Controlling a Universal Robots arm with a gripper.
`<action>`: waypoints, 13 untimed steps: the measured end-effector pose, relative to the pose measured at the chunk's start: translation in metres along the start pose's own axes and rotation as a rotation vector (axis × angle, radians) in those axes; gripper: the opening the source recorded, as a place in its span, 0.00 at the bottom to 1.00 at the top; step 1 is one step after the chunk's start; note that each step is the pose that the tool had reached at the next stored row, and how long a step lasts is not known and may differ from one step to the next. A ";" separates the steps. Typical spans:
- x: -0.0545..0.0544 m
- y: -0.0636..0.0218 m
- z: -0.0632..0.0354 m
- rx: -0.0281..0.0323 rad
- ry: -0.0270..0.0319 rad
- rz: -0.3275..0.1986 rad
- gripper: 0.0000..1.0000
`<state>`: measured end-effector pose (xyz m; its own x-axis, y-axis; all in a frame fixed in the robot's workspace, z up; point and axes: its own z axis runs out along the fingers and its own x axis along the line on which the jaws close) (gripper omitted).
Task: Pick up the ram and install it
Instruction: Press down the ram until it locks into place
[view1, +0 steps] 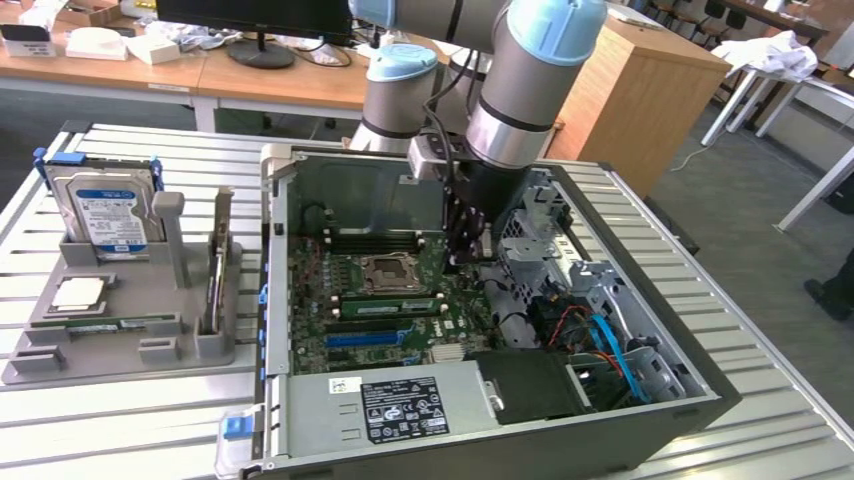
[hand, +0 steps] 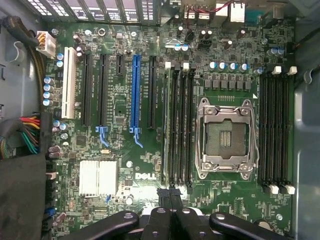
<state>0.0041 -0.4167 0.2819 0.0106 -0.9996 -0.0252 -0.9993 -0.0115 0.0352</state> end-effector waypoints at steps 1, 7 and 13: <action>0.000 0.0000 0.0000 0.0000 0.0001 0.000 0.10; 0.000 -0.0002 0.0055 0.0000 -0.0002 0.000 0.10; 0.000 -0.0005 0.0132 0.0000 -0.0002 0.000 0.10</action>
<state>0.0041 -0.4167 0.2686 0.0106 -0.9996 -0.0254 -0.9993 -0.0115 0.0352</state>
